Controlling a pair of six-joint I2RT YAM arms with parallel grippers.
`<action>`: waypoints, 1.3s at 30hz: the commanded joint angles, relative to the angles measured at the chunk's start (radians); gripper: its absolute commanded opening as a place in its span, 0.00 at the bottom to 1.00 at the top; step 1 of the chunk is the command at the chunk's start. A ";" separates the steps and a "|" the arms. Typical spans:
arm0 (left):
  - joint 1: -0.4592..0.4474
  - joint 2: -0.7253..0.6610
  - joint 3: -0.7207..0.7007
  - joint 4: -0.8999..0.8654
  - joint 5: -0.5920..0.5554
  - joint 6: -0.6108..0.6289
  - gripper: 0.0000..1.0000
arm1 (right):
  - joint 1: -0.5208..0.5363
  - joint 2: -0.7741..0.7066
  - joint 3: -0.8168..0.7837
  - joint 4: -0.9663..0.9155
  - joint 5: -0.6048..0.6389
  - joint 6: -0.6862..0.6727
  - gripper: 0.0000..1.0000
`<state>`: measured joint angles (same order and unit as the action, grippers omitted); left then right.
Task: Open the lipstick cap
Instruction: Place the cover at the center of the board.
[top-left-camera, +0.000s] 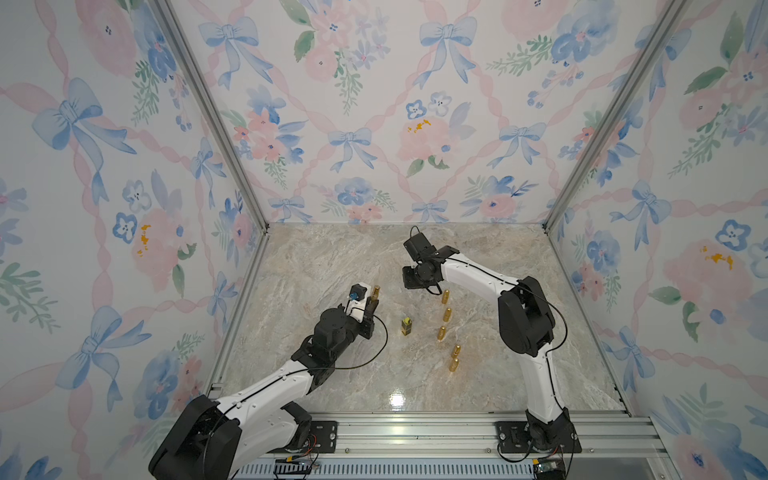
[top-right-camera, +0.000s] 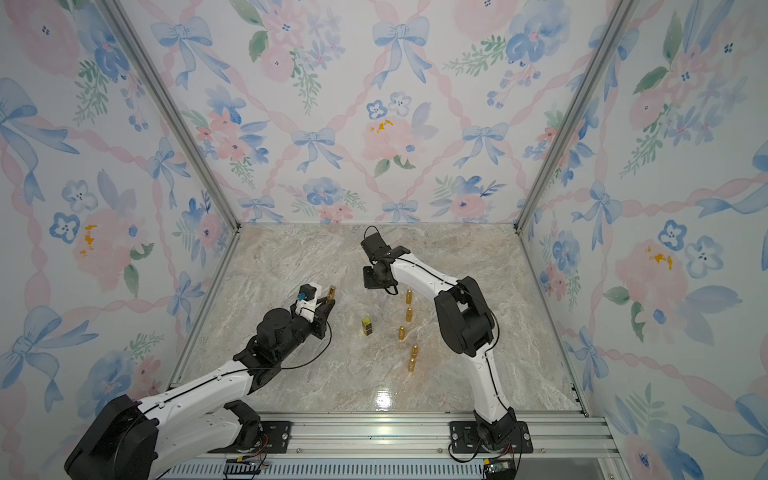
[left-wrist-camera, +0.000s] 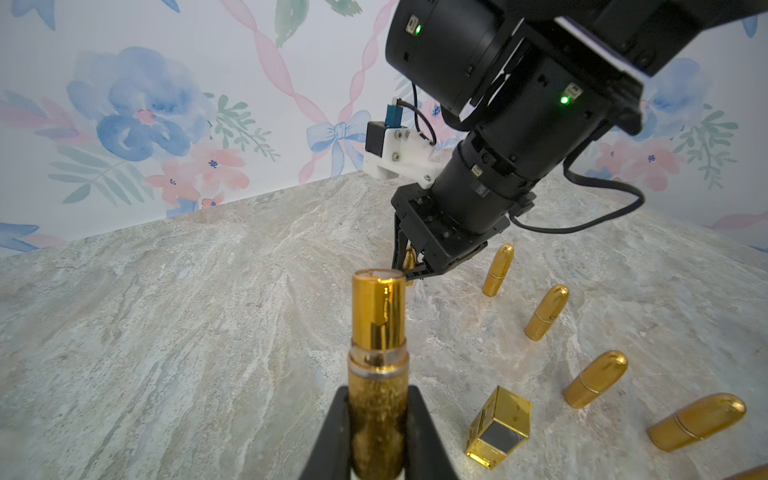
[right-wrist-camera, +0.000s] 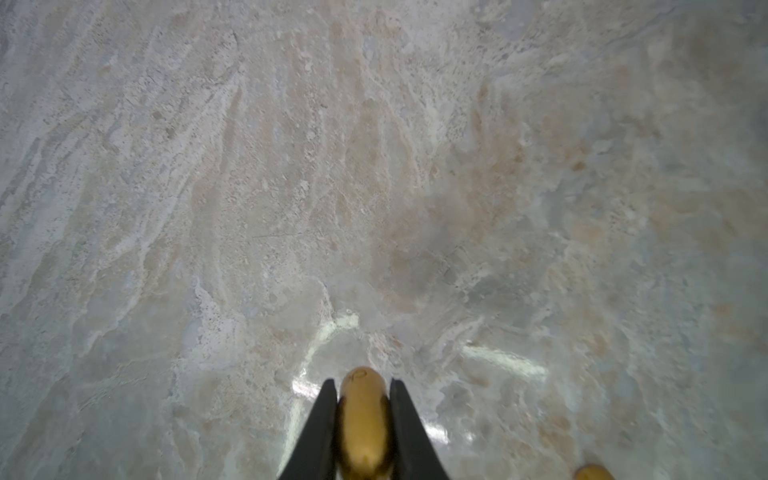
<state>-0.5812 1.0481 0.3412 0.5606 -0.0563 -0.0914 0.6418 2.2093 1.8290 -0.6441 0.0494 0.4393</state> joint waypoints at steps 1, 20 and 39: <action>0.007 -0.008 -0.015 0.053 -0.019 -0.029 0.00 | 0.025 0.056 0.068 -0.009 0.081 -0.012 0.21; 0.009 -0.017 -0.047 0.104 -0.034 -0.030 0.00 | 0.038 0.202 0.187 -0.048 0.122 -0.072 0.21; 0.009 -0.061 -0.069 0.110 -0.024 -0.031 0.00 | 0.048 0.096 0.169 -0.068 0.106 -0.078 0.55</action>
<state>-0.5804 1.0084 0.2893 0.6430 -0.0818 -0.1093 0.6838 2.3844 1.9995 -0.6849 0.1616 0.3576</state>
